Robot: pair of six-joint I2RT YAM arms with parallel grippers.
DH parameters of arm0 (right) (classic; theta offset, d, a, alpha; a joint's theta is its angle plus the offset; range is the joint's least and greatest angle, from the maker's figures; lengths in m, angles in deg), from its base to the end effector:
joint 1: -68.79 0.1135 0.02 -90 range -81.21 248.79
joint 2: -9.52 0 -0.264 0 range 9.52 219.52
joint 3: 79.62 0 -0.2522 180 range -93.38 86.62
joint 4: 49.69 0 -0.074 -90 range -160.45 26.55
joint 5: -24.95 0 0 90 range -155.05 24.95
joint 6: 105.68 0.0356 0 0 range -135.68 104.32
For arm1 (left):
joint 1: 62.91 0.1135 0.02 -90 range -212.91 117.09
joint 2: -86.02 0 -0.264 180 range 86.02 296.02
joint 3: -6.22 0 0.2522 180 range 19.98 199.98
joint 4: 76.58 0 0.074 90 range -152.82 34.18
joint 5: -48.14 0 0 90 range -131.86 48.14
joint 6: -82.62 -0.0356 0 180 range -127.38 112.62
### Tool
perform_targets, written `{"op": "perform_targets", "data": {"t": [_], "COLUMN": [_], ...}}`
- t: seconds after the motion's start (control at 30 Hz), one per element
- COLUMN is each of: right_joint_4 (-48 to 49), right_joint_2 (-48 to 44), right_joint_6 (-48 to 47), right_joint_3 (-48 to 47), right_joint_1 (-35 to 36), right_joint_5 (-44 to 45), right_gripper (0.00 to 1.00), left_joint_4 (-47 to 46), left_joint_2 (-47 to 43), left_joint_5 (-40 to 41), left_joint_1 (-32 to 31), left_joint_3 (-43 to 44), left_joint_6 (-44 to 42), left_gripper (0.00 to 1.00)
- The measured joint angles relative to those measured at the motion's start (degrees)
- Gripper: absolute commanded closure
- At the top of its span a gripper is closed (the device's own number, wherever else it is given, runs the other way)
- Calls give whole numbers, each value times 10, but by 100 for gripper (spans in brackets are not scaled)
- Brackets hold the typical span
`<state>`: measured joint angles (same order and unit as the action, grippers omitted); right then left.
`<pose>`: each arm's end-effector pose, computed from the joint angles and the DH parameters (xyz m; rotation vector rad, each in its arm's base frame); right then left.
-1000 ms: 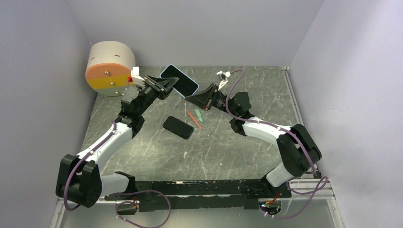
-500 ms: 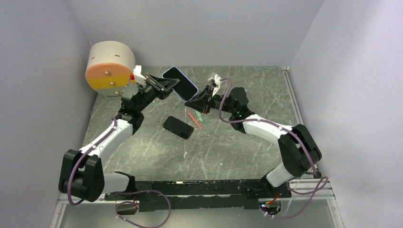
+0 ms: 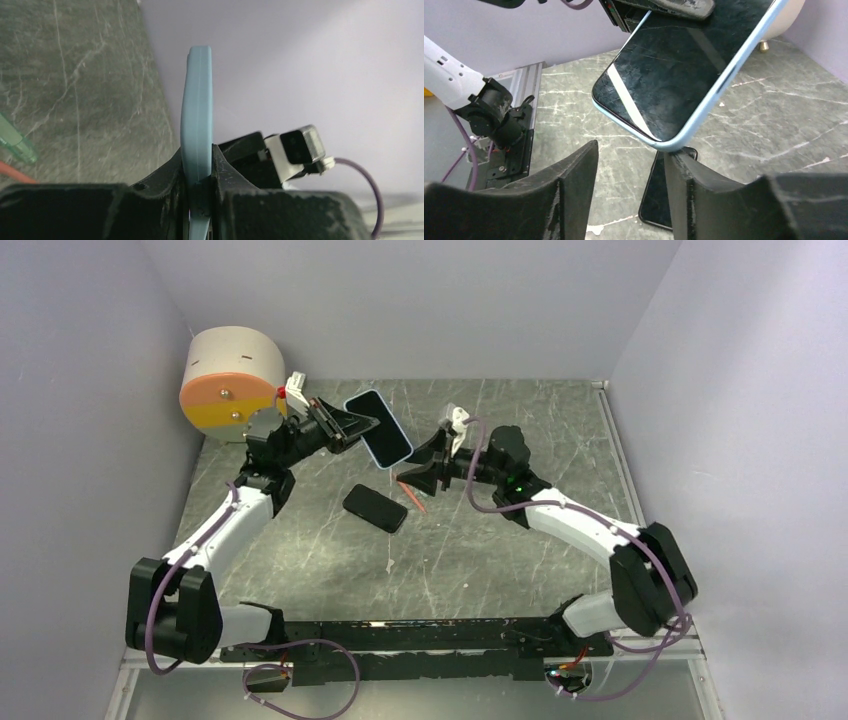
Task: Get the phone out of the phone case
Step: Remove the phone case from the phone.
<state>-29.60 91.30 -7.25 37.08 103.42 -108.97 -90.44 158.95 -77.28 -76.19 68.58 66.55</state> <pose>0.2501 0.2028 0.2976 -0.9762 1.3623 1.1650 0.2807 -0.0874 0.3255 -0.3595 1.7452 -1.6232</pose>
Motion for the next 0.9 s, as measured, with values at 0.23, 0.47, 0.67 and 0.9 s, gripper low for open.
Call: {"op": "perform_targets", "data": {"t": [0.23,0.47,0.67,0.9], "right_joint_4": [-32,-68,-78,-81], "right_joint_2": [-61,-56,-37,-25], "right_joint_6": [2,12,32,44], "right_joint_3": [14,7,-18,-37], "right_joint_1": [-5,-5,-5,-5], "right_joint_5": [-7,-47,-94,-135], "right_gripper": [43,47,50,58], "left_joint_4": [72,126,151,155], "left_joint_2": [0,0,0,-1], "left_joint_5": [-116,-203,-236,-256], "left_joint_1": [21,25,25,25], "left_joint_3": [44,76,84,92], "left_joint_6": [-99,-181,-219,-233], "left_gripper": [98,97,97,97]}}
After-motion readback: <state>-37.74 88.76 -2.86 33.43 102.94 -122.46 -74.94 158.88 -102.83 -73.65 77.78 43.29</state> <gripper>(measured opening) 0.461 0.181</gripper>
